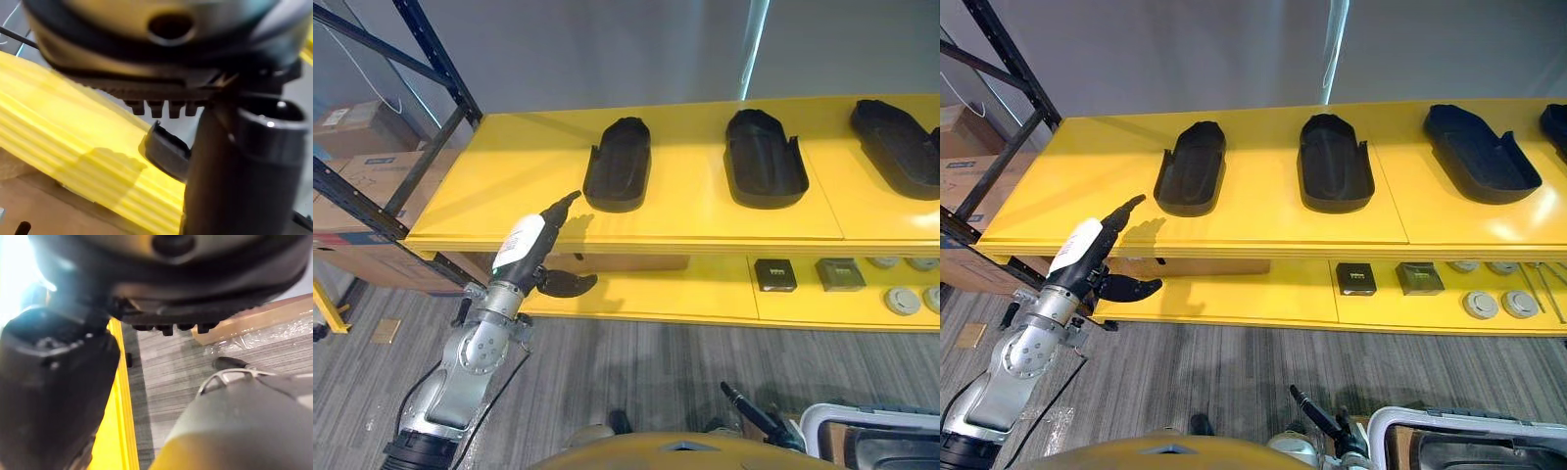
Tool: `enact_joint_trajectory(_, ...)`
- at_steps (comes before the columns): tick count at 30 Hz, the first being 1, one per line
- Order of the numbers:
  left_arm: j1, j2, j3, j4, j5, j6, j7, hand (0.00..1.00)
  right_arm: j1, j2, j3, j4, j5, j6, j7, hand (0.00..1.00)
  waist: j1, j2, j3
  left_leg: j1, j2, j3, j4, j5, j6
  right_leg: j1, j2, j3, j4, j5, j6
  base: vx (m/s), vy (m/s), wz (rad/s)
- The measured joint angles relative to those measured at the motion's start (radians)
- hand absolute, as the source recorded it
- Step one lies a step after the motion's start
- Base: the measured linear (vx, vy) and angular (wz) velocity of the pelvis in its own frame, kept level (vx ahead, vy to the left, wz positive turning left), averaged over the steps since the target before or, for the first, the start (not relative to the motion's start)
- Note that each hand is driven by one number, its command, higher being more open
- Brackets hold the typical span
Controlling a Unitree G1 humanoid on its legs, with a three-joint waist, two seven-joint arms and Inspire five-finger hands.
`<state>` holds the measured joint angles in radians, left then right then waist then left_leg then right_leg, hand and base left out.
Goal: Walk over and take three plastic housings, then place them on the shelf
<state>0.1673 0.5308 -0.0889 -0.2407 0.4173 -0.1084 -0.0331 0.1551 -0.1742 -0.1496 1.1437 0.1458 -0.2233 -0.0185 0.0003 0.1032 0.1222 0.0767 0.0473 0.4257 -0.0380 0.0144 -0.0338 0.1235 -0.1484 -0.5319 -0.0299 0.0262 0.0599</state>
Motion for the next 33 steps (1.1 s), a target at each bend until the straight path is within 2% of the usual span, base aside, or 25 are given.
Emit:
enact_joint_trajectory(5,0.0,0.027,-0.063,0.0,0.026,0.005,-0.079,1.0,-0.014,-0.002,0.0,0.0,0.002,0.0,0.0,1.0,-0.002,0.002,0.0,-0.001,0.0,0.002,-0.002,0.0,0.0,0.0,-0.001,0.001,0.0,0.0,0.0,0.0,0.0,0.0)
enact_joint_trajectory(16,-0.029,0.069,-0.097,0.005,0.069,0.04,-0.109,1.0,-0.006,-0.003,-0.01,0.001,0.025,0.001,0.001,1.0,-0.006,0.001,-0.001,-0.001,0.0,0.011,-0.002,-0.001,0.0,-0.001,-0.001,0.003,0.0,0.001,0.002,0.0,0.0,0.0)
enact_joint_trajectory(27,-0.13,0.069,-0.163,0.093,0.188,0.1,-0.056,1.0,0.002,-0.003,-0.016,0.0,0.027,0.001,0.004,1.0,-0.012,-0.003,-0.004,-0.002,0.001,0.023,0.0,-0.003,0.0,-0.012,-0.002,0.016,0.005,0.002,0.003,0.0,0.003,-0.03)
enact_joint_trajectory(33,-0.173,0.07,-0.191,0.136,0.219,0.125,-0.035,1.0,0.003,-0.003,-0.008,-0.002,0.027,0.002,0.004,1.0,-0.03,-0.008,-0.006,-0.002,0.002,0.03,0.002,-0.004,0.001,-0.017,-0.004,0.021,0.009,0.002,0.003,0.0,0.003,-0.01)
